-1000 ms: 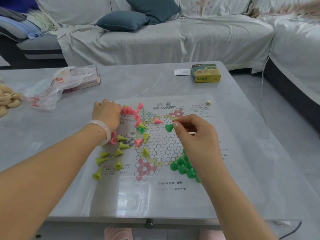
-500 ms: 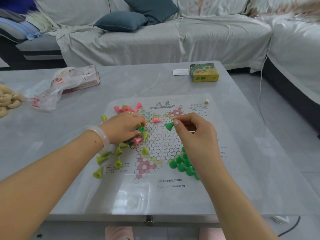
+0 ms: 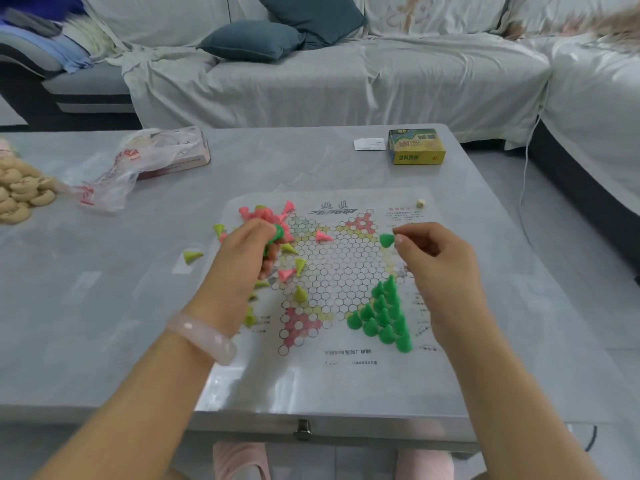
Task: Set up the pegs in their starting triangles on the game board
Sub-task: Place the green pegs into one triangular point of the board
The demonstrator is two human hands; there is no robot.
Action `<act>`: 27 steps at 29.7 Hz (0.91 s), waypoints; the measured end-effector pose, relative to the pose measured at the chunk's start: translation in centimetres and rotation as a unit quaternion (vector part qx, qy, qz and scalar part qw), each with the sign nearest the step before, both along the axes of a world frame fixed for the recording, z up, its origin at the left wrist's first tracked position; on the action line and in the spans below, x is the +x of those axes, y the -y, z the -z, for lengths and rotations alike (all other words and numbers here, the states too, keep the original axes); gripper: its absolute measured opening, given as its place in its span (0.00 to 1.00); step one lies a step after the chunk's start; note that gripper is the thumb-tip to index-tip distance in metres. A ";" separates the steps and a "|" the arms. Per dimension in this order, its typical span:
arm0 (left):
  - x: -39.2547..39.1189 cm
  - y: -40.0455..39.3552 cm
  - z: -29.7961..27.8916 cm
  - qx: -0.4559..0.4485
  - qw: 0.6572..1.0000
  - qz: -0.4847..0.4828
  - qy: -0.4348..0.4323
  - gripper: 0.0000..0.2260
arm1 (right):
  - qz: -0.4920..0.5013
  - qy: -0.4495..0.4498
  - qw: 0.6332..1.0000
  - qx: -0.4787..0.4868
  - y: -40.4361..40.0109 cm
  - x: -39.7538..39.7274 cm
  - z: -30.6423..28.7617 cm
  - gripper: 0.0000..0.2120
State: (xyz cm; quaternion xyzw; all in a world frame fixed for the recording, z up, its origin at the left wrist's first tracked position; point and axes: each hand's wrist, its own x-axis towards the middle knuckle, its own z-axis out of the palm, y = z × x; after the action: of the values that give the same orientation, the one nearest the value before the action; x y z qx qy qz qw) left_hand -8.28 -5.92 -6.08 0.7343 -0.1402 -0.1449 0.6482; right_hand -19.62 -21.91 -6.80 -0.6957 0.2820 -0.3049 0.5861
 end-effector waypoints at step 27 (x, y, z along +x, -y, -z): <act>-0.8 -1.9 0.5 -0.134 0.971 -0.032 -0.194 0.08 | -0.122 -0.244 0.936 -0.221 -0.3 0.6 2.0 0.06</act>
State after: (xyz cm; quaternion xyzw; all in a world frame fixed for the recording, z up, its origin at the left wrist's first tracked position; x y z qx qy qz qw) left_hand -9.07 -4.03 -6.59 0.6026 -0.0059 -0.2434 0.7600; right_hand -19.00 -21.59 -8.80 -0.8900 0.2545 -0.1061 0.3633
